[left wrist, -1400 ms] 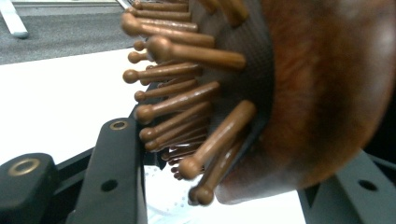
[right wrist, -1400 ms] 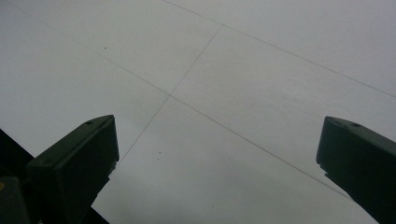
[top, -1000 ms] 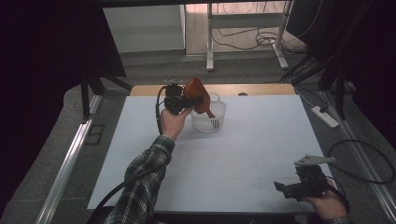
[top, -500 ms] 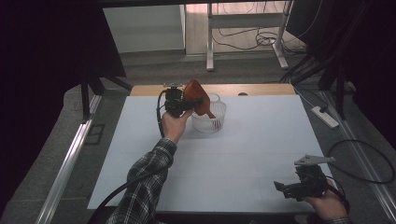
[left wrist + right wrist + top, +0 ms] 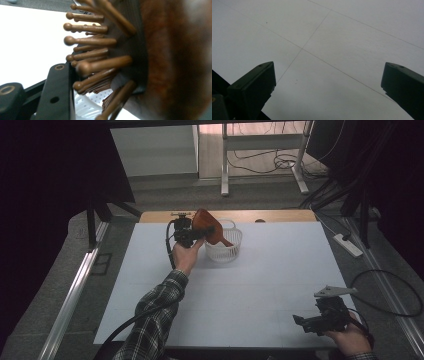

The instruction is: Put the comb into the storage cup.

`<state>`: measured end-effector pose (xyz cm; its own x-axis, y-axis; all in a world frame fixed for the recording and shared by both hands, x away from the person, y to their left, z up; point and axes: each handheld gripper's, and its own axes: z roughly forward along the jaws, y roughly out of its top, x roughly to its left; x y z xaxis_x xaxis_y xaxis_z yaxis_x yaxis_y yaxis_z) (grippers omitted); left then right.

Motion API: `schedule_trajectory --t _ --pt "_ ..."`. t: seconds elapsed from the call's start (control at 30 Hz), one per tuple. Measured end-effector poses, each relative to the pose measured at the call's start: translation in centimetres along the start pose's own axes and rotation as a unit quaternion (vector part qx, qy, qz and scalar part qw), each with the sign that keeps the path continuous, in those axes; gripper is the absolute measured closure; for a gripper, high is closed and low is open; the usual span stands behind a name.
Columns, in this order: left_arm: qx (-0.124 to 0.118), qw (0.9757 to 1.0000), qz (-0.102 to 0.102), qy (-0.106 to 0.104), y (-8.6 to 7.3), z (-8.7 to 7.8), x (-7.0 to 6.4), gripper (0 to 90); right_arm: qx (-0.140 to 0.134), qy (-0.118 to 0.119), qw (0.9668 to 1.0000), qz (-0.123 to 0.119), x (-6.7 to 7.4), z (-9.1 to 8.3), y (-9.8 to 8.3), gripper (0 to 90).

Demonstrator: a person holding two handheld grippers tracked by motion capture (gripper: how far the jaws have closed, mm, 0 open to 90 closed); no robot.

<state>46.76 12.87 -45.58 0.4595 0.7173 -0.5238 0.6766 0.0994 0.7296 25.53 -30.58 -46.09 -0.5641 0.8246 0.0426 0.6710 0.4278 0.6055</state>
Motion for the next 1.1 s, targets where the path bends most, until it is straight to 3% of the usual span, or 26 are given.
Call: schedule_trajectory --t 0.37,1.1 --pt "0.009 0.9998 -0.014 0.012 -0.21 -0.05 0.75 43.0 0.002 0.001 1.0 0.0 -0.01 0.03 0.01 0.0" --pt "0.025 0.9995 -0.006 0.02 0.13 -0.09 1.02 38.5 0.003 0.001 1.0 -0.002 -0.01 0.08 0.02 0.0"
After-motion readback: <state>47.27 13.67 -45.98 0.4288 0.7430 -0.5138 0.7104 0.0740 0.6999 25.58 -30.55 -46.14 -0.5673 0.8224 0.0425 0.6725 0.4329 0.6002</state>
